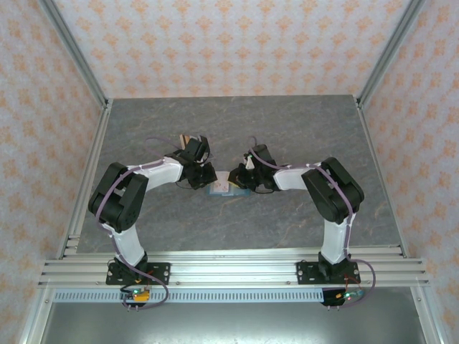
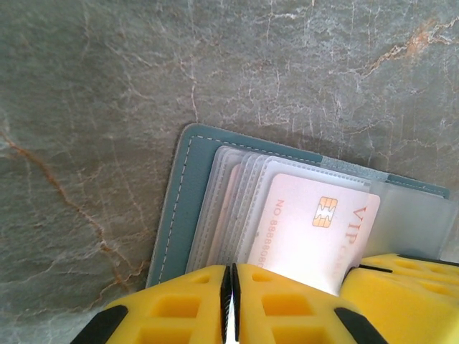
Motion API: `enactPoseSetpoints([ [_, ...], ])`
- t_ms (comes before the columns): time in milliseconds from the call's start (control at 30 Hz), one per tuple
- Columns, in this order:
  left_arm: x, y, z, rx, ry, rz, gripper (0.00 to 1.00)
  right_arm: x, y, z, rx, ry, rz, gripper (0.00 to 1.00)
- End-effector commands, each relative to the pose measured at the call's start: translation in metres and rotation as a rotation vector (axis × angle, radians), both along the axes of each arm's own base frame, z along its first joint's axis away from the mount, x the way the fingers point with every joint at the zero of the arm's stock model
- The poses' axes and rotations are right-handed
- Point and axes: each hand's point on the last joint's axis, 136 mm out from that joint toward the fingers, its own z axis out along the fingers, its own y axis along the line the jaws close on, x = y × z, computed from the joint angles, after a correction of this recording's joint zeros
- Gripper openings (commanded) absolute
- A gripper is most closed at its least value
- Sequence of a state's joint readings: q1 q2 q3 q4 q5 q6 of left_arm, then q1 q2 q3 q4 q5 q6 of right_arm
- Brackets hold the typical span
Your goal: Take the credit cards out of the card holder
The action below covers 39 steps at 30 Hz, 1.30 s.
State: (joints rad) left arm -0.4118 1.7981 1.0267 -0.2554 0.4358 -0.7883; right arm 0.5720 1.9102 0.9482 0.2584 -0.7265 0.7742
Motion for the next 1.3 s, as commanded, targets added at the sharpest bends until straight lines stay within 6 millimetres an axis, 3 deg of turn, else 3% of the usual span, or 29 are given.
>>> enactPoseSetpoints([
  [0, -0.018, 0.013, -0.022, 0.069, 0.076, 0.021, 0.14, 0.005, 0.006, 0.017, 0.054, -0.059, 0.015, 0.07],
  [500, -0.017, 0.015, -0.013, 0.082, 0.06, 0.002, 0.18, 0.01, -0.03, 0.005, -0.001, -0.051, -0.046, 0.02],
  [800, 0.012, -0.015, 0.045, -0.085, -0.12, -0.037, 0.18, 0.009, -0.026, 0.001, 0.016, -0.034, -0.037, 0.02],
  [1033, 0.008, -0.027, 0.018, -0.08, -0.052, -0.06, 0.17, 0.008, -0.026, -0.001, 0.016, -0.021, -0.037, 0.03],
  [1267, 0.005, -0.029, 0.004, -0.047, -0.012, -0.079, 0.17, 0.005, -0.023, -0.002, 0.026, 0.003, -0.022, 0.12],
])
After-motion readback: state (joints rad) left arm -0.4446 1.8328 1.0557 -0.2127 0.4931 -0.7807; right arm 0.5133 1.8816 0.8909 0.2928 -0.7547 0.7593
